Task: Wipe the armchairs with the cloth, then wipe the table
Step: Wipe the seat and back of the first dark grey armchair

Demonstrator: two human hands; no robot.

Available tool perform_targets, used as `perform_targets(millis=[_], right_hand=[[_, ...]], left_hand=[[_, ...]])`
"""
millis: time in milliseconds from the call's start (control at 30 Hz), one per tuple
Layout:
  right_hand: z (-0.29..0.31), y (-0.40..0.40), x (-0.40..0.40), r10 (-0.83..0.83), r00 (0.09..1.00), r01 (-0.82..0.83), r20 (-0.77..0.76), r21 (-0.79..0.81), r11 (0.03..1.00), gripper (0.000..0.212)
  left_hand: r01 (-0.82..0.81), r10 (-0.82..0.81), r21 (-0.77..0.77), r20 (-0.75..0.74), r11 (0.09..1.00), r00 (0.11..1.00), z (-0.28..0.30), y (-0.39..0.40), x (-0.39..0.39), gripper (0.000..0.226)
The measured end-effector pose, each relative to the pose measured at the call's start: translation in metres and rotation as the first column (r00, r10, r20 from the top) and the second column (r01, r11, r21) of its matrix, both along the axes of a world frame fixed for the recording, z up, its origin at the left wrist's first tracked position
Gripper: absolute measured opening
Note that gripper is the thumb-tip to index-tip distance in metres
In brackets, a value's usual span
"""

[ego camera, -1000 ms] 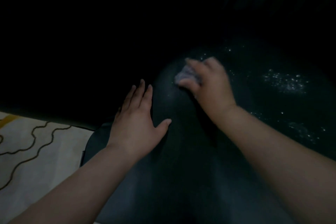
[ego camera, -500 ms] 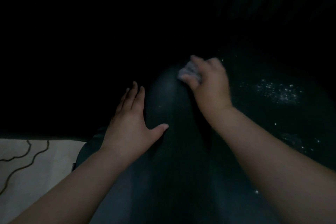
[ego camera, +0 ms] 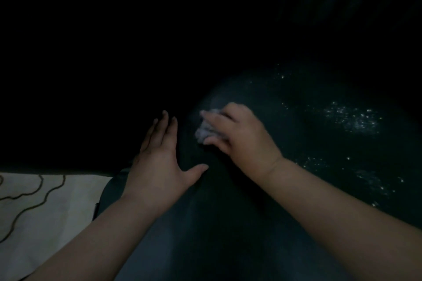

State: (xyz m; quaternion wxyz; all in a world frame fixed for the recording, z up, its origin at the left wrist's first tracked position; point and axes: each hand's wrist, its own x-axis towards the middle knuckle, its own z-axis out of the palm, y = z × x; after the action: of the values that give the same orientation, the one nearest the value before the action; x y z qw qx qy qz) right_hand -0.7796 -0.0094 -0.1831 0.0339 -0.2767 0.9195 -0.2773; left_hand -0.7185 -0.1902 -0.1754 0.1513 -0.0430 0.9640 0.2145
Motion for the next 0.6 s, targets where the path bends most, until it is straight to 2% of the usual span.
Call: perform_targets(millis=[67, 133, 167, 200, 233, 300, 333, 400, 467, 500, 533, 600], right_hand=[[-0.005, 0.024, -0.028, -0.234, 0.972, 0.234, -0.019, 0.015, 0.972, 0.049], [-0.005, 0.044, -0.050, -0.517, 0.853, 0.522, 0.078, -0.086, 0.848, 0.048], [-0.006, 0.046, -0.052, -0.559, 0.822, 0.570, 0.108, -0.138, 0.810, 0.047], [-0.006, 0.041, -0.048, -0.528, 0.840, 0.542, 0.125, -0.161, 0.825, 0.045], [-0.005, 0.034, -0.041, -0.442, 0.893, 0.450, 0.090, -0.138, 0.882, 0.044], [-0.002, 0.032, -0.030, -0.242, 0.970, 0.242, 0.001, -0.017, 0.970, 0.045], [0.000, 0.041, -0.039, -0.229, 0.973, 0.229, -0.031, 0.016, 0.973, 0.043], [-0.004, 0.070, -0.070, -0.426, 0.903, 0.427, -0.055, 0.010, 0.904, 0.036], [-0.007, 0.098, -0.100, -0.704, 0.709, 0.705, 0.024, -0.018, 0.709, 0.031], [-0.007, 0.100, -0.106, -0.768, 0.638, 0.769, 0.059, -0.003, 0.639, 0.031], [-0.010, 0.093, -0.108, -0.761, 0.646, 0.763, 0.064, -0.003, 0.647, 0.031], [-0.016, 0.064, -0.098, -0.562, 0.823, 0.565, 0.080, -0.025, 0.824, 0.034]], left_hand=[[0.045, -0.045, -0.001, -0.020, 0.999, 0.999, 0.000, 0.007, -0.009, 0.111], [0.084, -0.084, -0.005, -0.033, 0.996, 0.996, -0.001, 0.016, -0.021, 0.108], [0.098, -0.098, -0.012, -0.037, 0.995, 0.994, -0.002, 0.021, -0.028, 0.107], [0.107, -0.107, -0.019, -0.040, 0.994, 0.993, -0.002, 0.026, -0.035, 0.107], [0.114, -0.115, -0.026, -0.041, 0.993, 0.993, -0.002, 0.030, -0.041, 0.106], [0.127, -0.129, -0.043, -0.040, 0.991, 0.991, -0.003, 0.037, -0.051, 0.108], [0.134, -0.136, -0.050, -0.036, 0.990, 0.990, -0.004, 0.040, -0.055, 0.110], [0.143, -0.144, -0.053, -0.021, 0.988, 0.989, -0.004, 0.043, -0.060, 0.115], [0.145, -0.146, -0.049, -0.008, 0.988, 0.989, -0.004, 0.048, -0.066, 0.120], [0.148, -0.148, -0.048, -0.008, 0.988, 0.989, -0.005, 0.050, -0.070, 0.122], [0.152, -0.153, -0.045, -0.007, 0.987, 0.988, -0.005, 0.053, -0.073, 0.124], [0.159, -0.159, -0.040, 0.002, 0.986, 0.987, -0.006, 0.056, -0.078, 0.126]])
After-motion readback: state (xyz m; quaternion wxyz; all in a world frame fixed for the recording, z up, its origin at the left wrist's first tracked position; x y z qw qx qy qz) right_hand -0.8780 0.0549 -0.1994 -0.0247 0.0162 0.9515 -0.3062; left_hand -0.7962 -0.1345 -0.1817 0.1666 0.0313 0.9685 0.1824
